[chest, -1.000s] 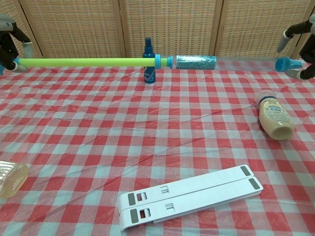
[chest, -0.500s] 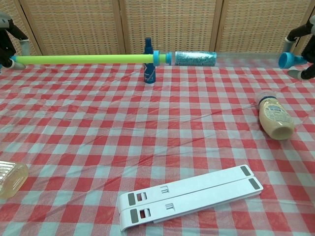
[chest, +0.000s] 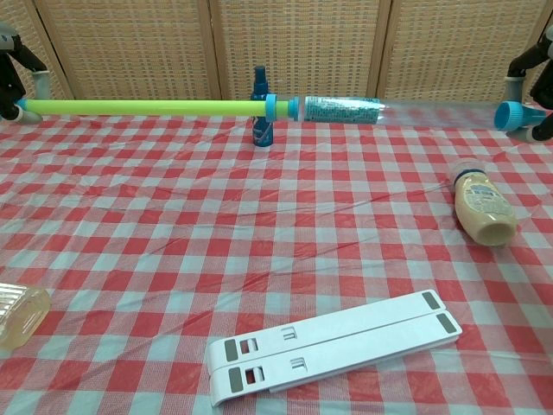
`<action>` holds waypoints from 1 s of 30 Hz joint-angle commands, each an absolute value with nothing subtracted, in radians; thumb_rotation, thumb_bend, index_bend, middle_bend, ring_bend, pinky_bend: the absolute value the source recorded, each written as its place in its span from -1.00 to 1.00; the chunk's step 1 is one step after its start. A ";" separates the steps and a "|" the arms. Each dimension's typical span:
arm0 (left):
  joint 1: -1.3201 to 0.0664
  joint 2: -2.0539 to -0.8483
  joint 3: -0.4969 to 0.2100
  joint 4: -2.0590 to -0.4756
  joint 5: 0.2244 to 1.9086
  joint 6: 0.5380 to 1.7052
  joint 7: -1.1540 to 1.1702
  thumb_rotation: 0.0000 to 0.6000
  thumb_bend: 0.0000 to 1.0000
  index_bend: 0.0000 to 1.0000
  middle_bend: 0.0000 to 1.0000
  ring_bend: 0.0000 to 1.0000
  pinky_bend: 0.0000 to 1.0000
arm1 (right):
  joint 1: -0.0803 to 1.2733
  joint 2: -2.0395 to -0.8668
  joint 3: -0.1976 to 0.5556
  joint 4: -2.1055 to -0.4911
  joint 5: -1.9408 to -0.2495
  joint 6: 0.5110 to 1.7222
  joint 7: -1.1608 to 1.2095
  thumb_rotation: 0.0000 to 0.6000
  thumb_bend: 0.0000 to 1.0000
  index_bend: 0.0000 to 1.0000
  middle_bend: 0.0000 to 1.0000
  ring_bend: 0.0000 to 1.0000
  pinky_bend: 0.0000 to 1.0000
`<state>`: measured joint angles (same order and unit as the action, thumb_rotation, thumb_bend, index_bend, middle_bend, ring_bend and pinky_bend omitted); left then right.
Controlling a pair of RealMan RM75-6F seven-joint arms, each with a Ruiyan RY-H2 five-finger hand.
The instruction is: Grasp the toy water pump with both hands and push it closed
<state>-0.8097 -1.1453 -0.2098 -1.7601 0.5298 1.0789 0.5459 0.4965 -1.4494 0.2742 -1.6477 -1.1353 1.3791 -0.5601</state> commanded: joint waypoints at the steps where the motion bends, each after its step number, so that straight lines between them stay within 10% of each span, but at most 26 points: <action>1: -0.810 -1.145 -0.211 -1.760 0.528 1.081 0.544 1.00 0.34 0.69 0.80 0.51 0.28 | 0.497 -1.448 0.272 -1.651 -1.132 1.374 -0.560 1.00 -0.17 0.16 1.00 0.99 -0.05; 30: -0.800 -1.141 -0.196 -1.751 0.534 1.068 0.523 1.00 0.34 0.69 0.80 0.51 0.28 | 0.520 -1.460 0.273 -1.668 -1.071 1.355 -0.633 1.00 -0.14 0.13 1.00 0.99 -0.05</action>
